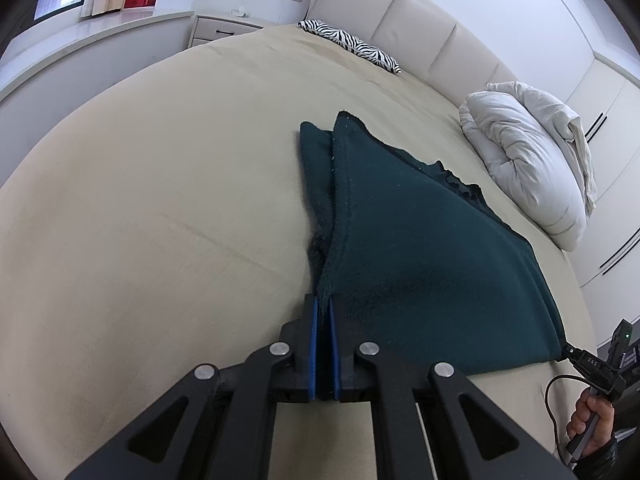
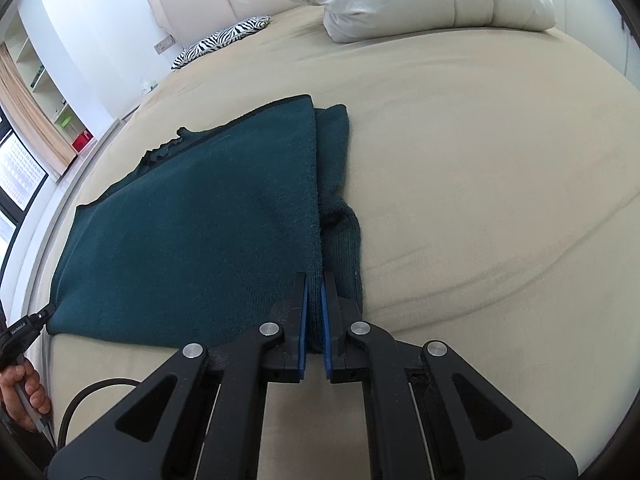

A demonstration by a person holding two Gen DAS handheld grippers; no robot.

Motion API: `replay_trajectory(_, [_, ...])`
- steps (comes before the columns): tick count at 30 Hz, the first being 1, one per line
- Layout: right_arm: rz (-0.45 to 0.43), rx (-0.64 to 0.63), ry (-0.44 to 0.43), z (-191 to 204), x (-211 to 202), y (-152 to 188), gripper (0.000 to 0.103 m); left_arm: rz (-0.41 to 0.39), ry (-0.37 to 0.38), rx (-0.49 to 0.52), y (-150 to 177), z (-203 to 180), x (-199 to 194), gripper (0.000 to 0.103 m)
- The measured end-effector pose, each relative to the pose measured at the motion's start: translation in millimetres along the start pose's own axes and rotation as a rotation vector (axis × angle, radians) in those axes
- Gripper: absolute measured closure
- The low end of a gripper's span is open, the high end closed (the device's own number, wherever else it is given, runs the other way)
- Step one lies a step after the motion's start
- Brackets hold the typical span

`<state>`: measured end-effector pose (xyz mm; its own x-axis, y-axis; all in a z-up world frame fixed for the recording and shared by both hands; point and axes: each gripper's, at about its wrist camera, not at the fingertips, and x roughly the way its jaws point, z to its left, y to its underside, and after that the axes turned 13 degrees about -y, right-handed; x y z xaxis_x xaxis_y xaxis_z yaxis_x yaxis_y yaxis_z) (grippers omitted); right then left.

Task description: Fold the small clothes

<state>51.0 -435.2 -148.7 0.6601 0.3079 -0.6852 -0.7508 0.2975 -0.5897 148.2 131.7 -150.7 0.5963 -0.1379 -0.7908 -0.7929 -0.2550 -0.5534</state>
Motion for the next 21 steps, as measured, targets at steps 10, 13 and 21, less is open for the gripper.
replay_trajectory(10, [-0.01,0.054,-0.004,-16,12,1,0.099,0.026,0.031,-0.024,-2,6,5,0.095])
replay_trajectory(13, [-0.013,0.048,-0.005,-18,11,5,0.098,0.029,0.043,-0.039,-1,9,5,0.094])
replay_trajectory(21, [-0.057,0.049,0.04,-12,4,11,0.099,0.024,0.037,-0.033,-2,8,4,0.091])
